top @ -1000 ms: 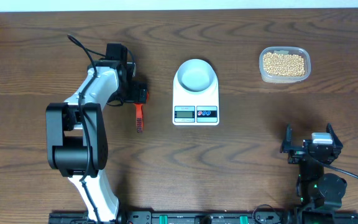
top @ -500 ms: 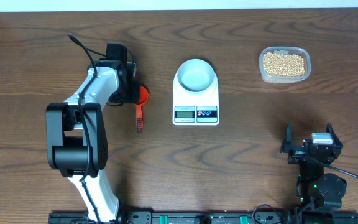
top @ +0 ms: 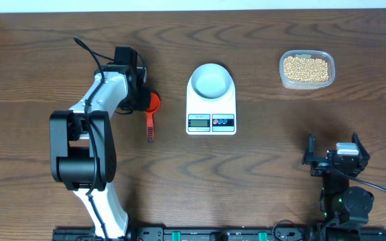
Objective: Scoop item into bowl and weigh 50g on scale
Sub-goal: 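Lower the left gripper and close it on the red scoop's rim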
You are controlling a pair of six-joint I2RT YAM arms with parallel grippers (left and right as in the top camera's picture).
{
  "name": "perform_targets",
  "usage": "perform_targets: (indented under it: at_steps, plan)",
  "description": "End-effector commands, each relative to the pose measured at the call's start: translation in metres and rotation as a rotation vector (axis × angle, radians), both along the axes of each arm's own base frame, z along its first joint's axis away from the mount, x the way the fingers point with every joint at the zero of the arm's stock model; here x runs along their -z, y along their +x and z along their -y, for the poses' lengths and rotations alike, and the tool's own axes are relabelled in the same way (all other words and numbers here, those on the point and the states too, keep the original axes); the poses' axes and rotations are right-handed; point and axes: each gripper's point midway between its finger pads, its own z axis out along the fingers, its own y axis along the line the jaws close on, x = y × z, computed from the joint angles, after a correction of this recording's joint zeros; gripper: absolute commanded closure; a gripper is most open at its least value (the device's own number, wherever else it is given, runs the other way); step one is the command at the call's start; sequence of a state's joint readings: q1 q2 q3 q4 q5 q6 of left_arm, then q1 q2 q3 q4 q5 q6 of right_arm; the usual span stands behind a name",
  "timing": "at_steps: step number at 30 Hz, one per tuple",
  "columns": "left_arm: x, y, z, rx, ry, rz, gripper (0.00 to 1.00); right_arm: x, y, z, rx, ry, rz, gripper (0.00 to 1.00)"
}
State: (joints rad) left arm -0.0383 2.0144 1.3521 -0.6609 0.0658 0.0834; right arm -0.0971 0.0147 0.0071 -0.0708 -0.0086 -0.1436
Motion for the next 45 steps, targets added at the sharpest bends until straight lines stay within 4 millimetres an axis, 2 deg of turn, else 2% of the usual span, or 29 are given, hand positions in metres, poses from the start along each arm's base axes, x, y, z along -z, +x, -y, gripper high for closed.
perform_targets:
  at_steps: [1, 7, 12, 14, 20, 39, 45]
  plan:
    - [0.0060, -0.0055, -0.0001, 0.006, 0.000, -0.022, 0.74, 0.0007, -0.0004, 0.0011, 0.002, -0.010, -0.002, 0.01]
    - [0.0060, -0.0055, 0.0000, 0.006, 0.000, -0.022, 0.76, 0.0007, -0.0004, 0.0011, 0.002, -0.010, -0.002, 0.01]
    - [0.0060, -0.0055, 0.0000, 0.006, 0.000, -0.022, 0.81, 0.0007, -0.0004, 0.0011, 0.002, -0.010, -0.002, 0.01]
    - [0.0060, -0.0055, -0.0001, 0.006, 0.000, -0.022, 0.87, 0.0007, -0.0004, 0.0011, 0.002, -0.010, -0.002, 0.01]
    - [0.0060, -0.0055, -0.0001, 0.006, 0.000, -0.022, 0.92, 0.0007, -0.0004, 0.0011, 0.002, -0.010, -0.002, 0.01]
    - [0.0057, -0.0053, -0.0001, 0.006, 0.000, -0.021, 0.93, 0.0007, -0.0004, 0.0011, 0.002, -0.010, -0.002, 0.01]
    - [-0.0030, -0.0028, 0.0000, 0.006, -0.001, 0.002, 0.92, 0.0007, -0.0004, 0.0011, 0.002, -0.010, -0.002, 0.01]
